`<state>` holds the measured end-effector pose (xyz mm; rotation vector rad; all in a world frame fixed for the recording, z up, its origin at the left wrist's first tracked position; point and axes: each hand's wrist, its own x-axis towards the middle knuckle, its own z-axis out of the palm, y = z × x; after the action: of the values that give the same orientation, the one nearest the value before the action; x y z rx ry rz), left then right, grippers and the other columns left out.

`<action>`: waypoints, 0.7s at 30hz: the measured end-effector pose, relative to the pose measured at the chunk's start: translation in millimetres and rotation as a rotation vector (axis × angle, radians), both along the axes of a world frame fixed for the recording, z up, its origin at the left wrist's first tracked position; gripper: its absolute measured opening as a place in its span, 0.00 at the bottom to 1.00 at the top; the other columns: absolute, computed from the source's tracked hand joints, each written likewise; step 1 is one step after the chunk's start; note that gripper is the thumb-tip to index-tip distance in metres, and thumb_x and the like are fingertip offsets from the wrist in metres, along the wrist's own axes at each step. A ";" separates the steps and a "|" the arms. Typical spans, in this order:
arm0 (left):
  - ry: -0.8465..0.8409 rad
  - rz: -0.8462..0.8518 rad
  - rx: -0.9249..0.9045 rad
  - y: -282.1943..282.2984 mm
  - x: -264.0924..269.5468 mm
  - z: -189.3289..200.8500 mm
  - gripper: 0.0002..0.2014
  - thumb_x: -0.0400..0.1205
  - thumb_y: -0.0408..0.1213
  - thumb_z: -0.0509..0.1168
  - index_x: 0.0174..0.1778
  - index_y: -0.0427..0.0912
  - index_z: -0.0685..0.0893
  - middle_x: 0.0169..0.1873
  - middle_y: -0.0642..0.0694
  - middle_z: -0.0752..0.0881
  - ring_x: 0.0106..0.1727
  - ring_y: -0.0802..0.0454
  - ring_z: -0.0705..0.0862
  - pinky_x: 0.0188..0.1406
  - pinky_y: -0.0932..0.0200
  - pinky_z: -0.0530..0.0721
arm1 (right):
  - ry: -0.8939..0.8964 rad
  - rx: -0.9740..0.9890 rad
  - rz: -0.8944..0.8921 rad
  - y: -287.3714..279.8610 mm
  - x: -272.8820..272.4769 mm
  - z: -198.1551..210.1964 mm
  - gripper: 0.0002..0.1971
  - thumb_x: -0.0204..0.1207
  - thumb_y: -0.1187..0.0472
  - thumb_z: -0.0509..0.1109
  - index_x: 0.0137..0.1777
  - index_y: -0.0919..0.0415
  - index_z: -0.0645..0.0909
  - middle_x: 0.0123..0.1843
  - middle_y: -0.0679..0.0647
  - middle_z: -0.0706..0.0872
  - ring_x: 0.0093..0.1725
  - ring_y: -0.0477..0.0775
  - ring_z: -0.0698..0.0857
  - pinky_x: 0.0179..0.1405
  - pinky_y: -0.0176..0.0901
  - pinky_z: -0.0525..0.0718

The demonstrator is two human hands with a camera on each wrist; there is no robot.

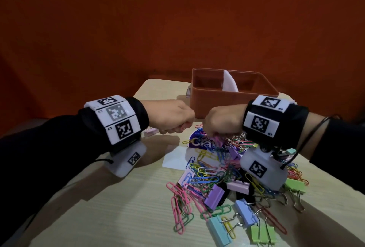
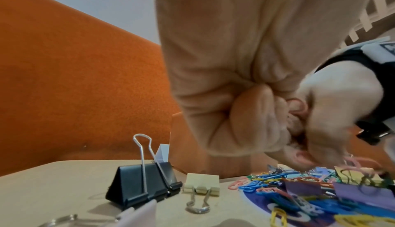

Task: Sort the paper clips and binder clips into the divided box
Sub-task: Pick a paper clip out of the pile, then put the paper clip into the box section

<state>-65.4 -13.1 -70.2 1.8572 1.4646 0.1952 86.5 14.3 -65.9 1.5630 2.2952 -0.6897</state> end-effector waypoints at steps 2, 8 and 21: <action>-0.046 0.002 -0.011 -0.3 1.0 4.2 0.18 0.86 0.34 0.48 0.33 0.38 0.77 0.24 0.44 0.73 0.18 0.54 0.62 0.17 0.67 0.60 | 0.143 -0.088 -0.164 4.9 7.2 6.4 0.13 0.70 0.66 0.59 0.24 0.59 0.67 0.22 0.53 0.68 0.17 0.50 0.61 0.18 0.30 0.58; -0.168 0.063 -0.026 3.3 5.8 3.9 0.16 0.86 0.28 0.48 0.50 0.36 0.83 0.23 0.45 0.78 0.14 0.58 0.63 0.13 0.71 0.63 | 0.500 -0.190 -0.343 17.9 22.0 5.3 0.22 0.83 0.49 0.57 0.28 0.56 0.63 0.22 0.50 0.63 0.17 0.47 0.60 0.15 0.31 0.57; 0.310 -0.309 0.309 -1.2 36.5 -5.7 0.06 0.77 0.43 0.71 0.44 0.48 0.92 0.28 0.56 0.83 0.30 0.66 0.79 0.27 0.75 0.71 | 0.987 -0.370 -0.470 22.7 34.7 -4.4 0.13 0.84 0.74 0.51 0.41 0.62 0.71 0.32 0.58 0.70 0.18 0.45 0.74 0.15 0.32 0.75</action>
<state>-28.9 -14.3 -75.9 2.4252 1.3792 -0.0214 121.2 37.0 -70.3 1.8035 2.0779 -2.2731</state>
